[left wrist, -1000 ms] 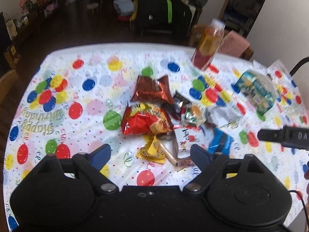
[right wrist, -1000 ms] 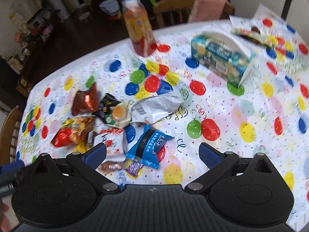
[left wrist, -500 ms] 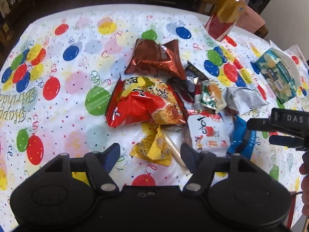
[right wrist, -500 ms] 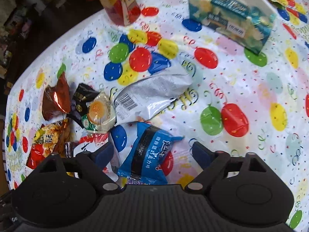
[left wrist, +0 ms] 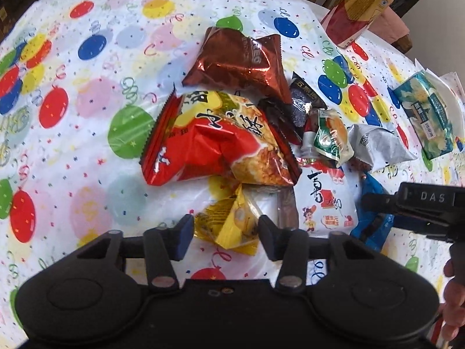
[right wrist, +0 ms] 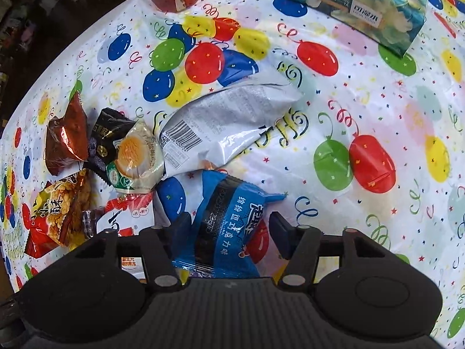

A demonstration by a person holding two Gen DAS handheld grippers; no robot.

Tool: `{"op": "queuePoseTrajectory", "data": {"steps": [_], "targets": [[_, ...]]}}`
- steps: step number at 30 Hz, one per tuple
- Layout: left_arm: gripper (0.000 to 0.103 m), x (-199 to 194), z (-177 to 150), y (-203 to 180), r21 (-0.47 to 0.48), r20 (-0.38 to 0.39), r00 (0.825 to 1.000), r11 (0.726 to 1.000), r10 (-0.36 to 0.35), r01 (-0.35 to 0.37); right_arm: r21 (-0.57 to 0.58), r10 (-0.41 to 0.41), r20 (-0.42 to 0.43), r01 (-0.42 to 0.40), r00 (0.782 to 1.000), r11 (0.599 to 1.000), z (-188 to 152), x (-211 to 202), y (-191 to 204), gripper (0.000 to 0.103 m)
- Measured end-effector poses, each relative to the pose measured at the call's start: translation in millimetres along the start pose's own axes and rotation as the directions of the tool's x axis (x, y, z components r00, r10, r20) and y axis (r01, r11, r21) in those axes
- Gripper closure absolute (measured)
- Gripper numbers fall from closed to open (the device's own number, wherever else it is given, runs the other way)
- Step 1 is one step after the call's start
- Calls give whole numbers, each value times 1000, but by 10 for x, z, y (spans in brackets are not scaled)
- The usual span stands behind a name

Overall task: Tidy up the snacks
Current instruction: 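Grasp the blue biscuit packet with the right gripper while the left grasps the yellow candy, then carry both packets into the white box and open both grippers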

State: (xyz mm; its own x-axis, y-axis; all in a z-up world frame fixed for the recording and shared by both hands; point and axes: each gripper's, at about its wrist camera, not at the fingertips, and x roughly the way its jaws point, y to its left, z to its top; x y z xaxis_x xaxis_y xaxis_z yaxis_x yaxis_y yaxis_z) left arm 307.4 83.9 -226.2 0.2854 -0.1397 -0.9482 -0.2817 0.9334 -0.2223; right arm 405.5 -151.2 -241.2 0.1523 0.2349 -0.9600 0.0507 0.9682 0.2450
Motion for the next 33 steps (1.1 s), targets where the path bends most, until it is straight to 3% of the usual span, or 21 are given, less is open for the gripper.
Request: {"op": "queuePoseTrajectory", "data": {"steps": [11, 20, 33], "targets": [[71, -43, -28, 27, 3, 20, 1000, 1000, -5, 5, -24, 2, 35, -1, 999, 1000, -45, -74, 15, 64], [73, -254, -91, 76, 2, 50, 999, 1000, -8, 8, -56, 47, 68, -43, 997, 997, -151, -376, -9, 64], [73, -943, -334, -23, 67, 143, 988, 997, -50, 40, -162, 133, 146, -108, 980, 981, -506, -1227, 67, 64]]}}
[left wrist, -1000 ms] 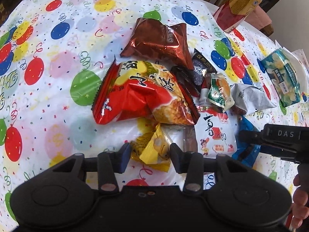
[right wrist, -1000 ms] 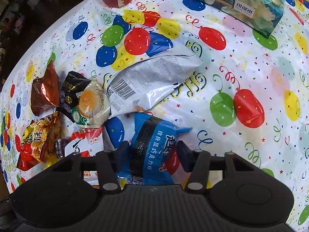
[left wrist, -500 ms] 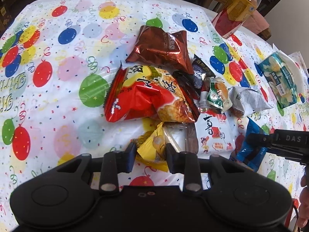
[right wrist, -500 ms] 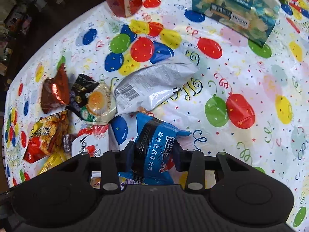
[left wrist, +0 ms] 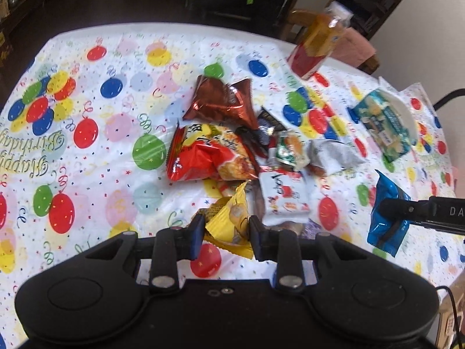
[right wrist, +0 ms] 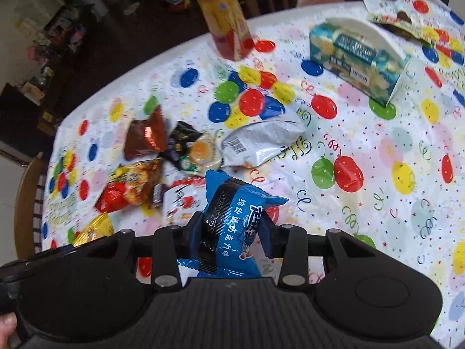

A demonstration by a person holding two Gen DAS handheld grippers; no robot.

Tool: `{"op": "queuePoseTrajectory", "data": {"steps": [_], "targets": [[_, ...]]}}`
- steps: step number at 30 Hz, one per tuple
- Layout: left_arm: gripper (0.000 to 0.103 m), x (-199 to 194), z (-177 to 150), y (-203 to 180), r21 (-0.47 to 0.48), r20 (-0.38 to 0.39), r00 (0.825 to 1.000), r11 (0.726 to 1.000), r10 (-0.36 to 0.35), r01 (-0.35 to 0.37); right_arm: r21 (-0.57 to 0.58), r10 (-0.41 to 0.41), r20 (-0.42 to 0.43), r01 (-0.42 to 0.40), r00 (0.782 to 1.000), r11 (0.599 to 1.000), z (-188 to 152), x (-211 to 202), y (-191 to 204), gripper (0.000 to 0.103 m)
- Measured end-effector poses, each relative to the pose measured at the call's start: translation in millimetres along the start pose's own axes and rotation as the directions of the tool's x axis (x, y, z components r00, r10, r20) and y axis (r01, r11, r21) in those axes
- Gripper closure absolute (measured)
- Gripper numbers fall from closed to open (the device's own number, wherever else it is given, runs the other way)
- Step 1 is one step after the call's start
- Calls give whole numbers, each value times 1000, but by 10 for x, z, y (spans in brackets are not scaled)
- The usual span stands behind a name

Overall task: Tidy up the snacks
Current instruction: 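Carry both packets into the white box and open both grippers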

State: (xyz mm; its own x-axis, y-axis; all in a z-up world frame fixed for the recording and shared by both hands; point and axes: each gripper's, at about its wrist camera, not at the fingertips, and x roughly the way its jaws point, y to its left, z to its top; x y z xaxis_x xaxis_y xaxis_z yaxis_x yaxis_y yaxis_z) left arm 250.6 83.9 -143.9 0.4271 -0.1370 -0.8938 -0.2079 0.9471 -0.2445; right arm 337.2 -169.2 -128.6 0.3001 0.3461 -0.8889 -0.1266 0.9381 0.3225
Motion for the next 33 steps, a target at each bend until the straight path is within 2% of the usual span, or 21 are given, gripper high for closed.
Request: {"op": "queuePoseTrajectory", "data": {"steps": [9, 15, 26, 33], "targets": [[73, -506, -282, -151, 73, 27, 998, 996, -56, 54, -74, 28, 41, -25, 999, 997, -355, -603, 146, 64], [73, -746, -508, -225, 123, 24, 995, 988, -96, 92, -107, 30, 52, -25, 998, 994, -646, -850, 205, 64], [73, -934, -960, -330, 191, 4, 993, 975, -116, 113, -139, 9, 21, -6, 1000, 990, -1198, -944, 236, 64], [73, -809, -1244, -428, 240, -58, 992, 963, -115, 126, -162, -27, -17, 24, 999, 986, -1487, -802, 199, 64]]}}
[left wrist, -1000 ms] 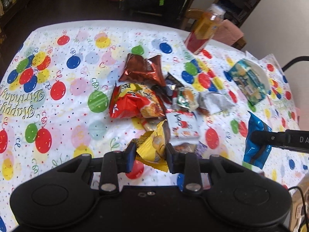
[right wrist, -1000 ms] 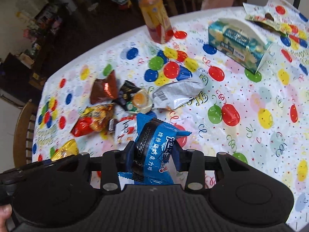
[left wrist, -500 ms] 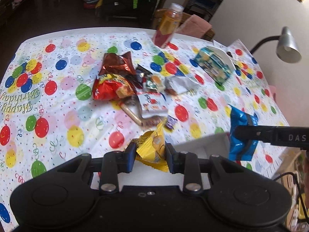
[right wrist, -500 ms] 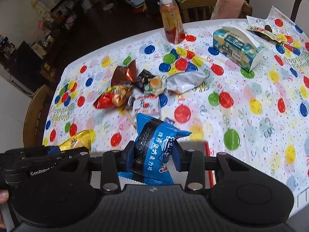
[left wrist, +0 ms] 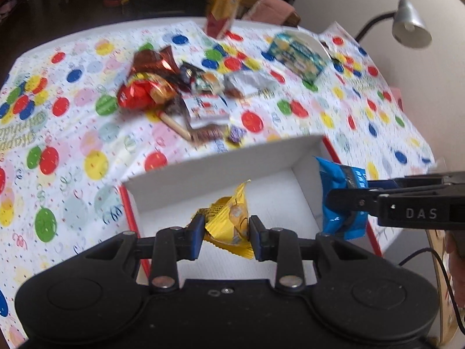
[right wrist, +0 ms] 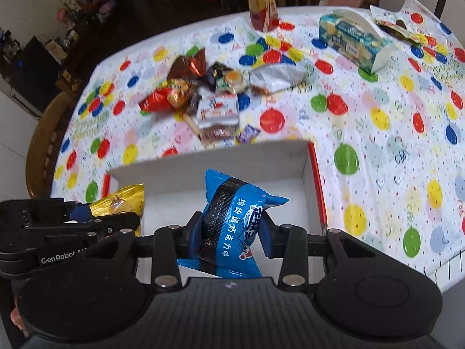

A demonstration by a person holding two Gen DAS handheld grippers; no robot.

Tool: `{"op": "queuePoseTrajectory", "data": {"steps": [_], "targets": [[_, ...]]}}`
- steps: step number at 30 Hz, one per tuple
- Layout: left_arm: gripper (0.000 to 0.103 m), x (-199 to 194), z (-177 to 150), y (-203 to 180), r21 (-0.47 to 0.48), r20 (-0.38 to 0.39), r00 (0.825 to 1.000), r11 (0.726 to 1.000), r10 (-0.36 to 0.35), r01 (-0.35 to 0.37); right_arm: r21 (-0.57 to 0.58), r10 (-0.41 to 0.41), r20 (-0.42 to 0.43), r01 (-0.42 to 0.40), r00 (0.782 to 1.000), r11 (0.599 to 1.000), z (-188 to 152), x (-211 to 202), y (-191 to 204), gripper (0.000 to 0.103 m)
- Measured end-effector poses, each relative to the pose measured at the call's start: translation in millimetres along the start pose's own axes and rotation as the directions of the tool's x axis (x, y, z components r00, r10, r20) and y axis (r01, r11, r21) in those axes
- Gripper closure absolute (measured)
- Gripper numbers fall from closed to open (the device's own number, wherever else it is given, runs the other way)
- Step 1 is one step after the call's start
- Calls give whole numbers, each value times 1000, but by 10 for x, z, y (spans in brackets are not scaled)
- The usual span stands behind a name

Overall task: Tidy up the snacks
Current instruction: 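Carry both packets into the white box and open both grippers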

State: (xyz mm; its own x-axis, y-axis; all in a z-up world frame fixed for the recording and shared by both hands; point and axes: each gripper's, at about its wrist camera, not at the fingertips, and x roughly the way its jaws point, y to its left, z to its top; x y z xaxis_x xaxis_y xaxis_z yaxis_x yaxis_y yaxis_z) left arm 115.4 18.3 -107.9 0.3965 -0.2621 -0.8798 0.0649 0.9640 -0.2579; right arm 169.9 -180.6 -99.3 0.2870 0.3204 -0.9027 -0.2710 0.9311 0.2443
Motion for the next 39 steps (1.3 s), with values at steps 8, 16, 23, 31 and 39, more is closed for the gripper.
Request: {"op": "queuePoseTrajectory", "data": {"steps": [8, 16, 23, 31, 39], "targets": [[73, 323, -208, -101, 38, -73, 997, 999, 27, -25, -27, -49, -87, 47, 995, 999, -271, 389, -81, 64], [73, 715, -345, -115, 43, -143, 988, 998, 54, -49, -32, -72, -153, 67, 986, 997, -356, 755, -123, 64], [73, 911, -409, -92, 43, -185, 980, 996, 79, -72, -28, -70, -184, 66, 980, 997, -356, 911, -126, 64], [72, 978, -450, -84, 43, -212, 974, 996, 83, -76, -30, -81, -201, 76, 976, 997, -379, 999, -119, 63], [67, 926, -424, -106, 42, -204, 975, 996, 88, -82, -26, -68, -183, 64, 981, 998, -382, 937, -113, 58]]}}
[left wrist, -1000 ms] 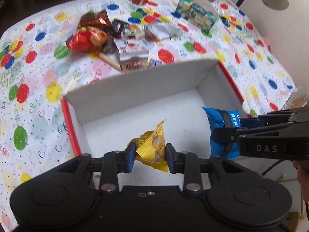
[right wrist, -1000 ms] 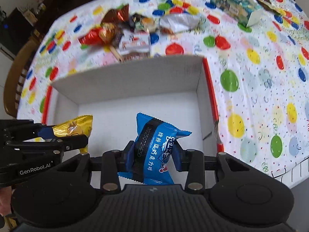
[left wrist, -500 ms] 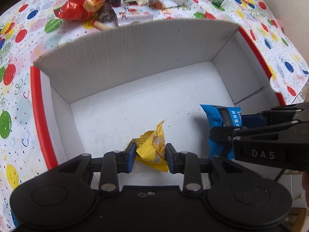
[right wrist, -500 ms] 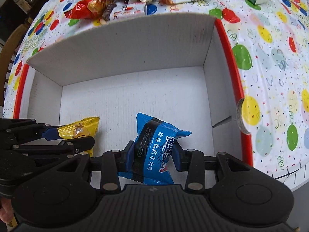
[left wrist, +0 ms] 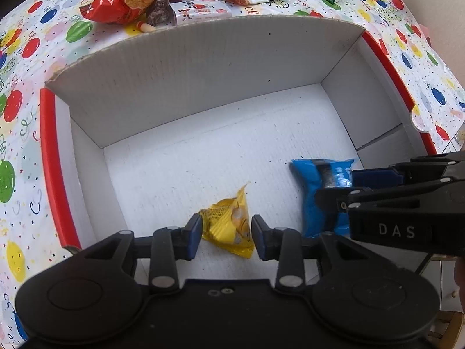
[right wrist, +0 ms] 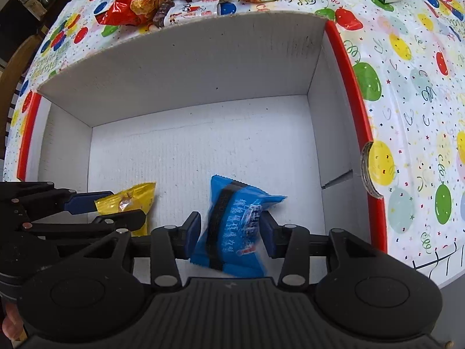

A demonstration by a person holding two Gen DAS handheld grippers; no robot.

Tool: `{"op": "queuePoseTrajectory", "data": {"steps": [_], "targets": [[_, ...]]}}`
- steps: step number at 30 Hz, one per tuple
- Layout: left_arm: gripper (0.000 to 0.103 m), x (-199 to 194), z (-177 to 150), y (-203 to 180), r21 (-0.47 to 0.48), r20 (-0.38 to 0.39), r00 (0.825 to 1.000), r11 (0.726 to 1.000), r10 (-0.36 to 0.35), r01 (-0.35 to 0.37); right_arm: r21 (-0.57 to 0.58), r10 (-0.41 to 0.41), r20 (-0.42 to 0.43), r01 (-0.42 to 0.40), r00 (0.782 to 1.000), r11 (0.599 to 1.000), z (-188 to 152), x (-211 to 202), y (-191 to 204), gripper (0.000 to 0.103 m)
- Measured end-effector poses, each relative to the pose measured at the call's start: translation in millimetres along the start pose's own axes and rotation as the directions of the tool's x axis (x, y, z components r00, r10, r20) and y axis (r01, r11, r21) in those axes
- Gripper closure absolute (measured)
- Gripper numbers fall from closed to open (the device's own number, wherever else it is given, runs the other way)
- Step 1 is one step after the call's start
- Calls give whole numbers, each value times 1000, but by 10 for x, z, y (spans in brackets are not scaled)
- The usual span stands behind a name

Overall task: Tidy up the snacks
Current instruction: 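Carry both packets into the white box and open both grippers, then grasp the white jelly pouch with the left gripper while the right grasps the silver chip bag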

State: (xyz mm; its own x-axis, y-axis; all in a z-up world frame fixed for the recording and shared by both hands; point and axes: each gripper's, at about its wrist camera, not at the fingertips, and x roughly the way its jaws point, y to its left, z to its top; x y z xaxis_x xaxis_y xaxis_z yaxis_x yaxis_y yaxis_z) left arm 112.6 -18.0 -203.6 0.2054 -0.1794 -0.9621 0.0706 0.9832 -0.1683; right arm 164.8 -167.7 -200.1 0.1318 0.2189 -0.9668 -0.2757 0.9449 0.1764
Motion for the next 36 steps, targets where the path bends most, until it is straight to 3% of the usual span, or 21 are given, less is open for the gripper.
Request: {"op": "queuePoseTrajectory", "data": {"steps": [9, 11, 15, 23, 36], "targets": [[54, -295, -8, -45, 26, 69, 998, 1000, -7, 6, -11, 37, 66, -37, 997, 999, -75, -361, 1, 53], [54, -395, -2, -47, 28, 93, 996, 1000, -15, 13, -17, 47, 90, -46, 995, 999, -84, -474, 6, 46], [46, -611, 19, -79, 38, 148, 989, 999, -17, 11, -26, 60, 144, -57, 988, 998, -85, -702, 14, 44], [37, -1037, 107, -105, 48, 254, 967, 999, -20, 8, -35, 77, 235, -71, 969, 997, -7, -1107, 2, 43], [12, -1373, 408, -85, 27, 382, 924, 999, 6, -18, -49, 81, 350, -68, 933, 997, 317, -1541, -94, 26]]}}
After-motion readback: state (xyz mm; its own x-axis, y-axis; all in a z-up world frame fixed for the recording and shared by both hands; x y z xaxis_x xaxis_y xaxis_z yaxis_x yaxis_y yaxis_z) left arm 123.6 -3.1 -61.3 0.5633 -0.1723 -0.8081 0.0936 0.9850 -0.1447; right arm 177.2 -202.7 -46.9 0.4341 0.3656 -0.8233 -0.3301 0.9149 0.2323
